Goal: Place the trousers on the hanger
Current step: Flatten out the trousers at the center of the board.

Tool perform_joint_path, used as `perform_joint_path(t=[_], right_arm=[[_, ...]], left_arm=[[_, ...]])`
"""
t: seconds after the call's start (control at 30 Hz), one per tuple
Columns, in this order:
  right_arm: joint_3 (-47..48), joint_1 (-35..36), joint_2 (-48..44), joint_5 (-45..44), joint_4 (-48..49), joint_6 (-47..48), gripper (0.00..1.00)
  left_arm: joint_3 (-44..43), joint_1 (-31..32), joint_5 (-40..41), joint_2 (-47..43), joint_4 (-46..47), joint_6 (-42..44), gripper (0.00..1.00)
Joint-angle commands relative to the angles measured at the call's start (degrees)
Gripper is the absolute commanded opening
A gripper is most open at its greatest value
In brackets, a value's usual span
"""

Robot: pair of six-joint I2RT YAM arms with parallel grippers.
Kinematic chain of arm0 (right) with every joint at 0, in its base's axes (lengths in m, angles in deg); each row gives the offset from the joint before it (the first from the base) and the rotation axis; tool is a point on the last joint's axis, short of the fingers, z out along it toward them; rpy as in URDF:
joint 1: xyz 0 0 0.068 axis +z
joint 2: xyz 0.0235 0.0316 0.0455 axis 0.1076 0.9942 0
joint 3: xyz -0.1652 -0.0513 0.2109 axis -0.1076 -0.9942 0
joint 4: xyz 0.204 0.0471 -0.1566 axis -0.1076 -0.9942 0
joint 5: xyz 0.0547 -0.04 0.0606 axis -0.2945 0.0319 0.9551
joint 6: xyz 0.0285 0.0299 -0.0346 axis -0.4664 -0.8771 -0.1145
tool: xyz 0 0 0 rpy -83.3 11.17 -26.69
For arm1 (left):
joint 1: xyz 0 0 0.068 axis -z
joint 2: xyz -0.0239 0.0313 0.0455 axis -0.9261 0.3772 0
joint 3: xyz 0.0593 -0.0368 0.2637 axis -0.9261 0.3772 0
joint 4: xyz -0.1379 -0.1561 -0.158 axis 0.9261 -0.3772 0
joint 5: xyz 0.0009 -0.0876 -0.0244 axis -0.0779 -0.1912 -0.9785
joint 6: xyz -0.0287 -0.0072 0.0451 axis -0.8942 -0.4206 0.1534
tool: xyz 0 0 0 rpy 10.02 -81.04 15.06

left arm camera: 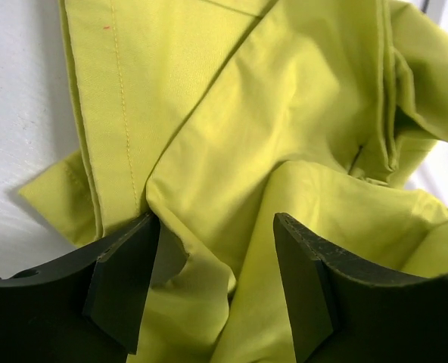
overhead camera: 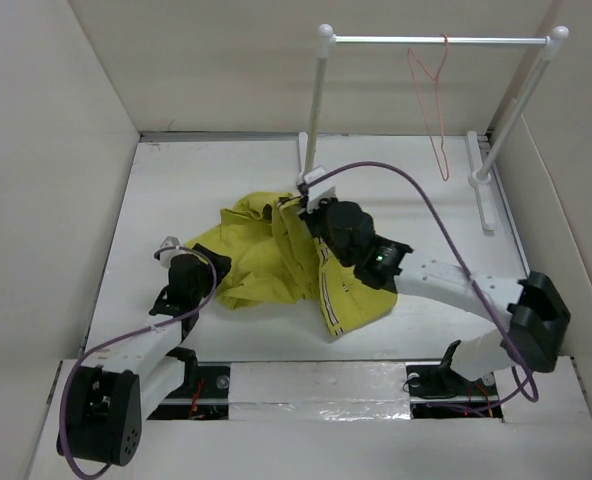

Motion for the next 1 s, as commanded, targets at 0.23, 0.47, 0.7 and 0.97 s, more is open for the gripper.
perform_joint_path(t=[0.23,0.47,0.7,0.97], right_arm=[[-12.3,-6.32,-27.42,-1.87,-4.57,-9.14,0.0],[-14.51,-7.73,-46.94,-8.62,-21.34,-15.02,0.0],[-19.86,-14.49,-58.03,-18.13,-33.49,-26.28,0.0],[-27.6,-34.69,-51.45,-12.27,-25.43,-33.49,0.0]], left_arm=[[-4.85,0.08,1.28,9.55,14.27,1.15,0.02],[-8.81,0.08,7.69,-7.43,6.39,-1.84,0.0],[-11.18,0.08,13.67,-29.89,-9.6,-3.07,0.0],[-15.4,0.08,10.95,-32.27,-16.4,0.0,0.0]])
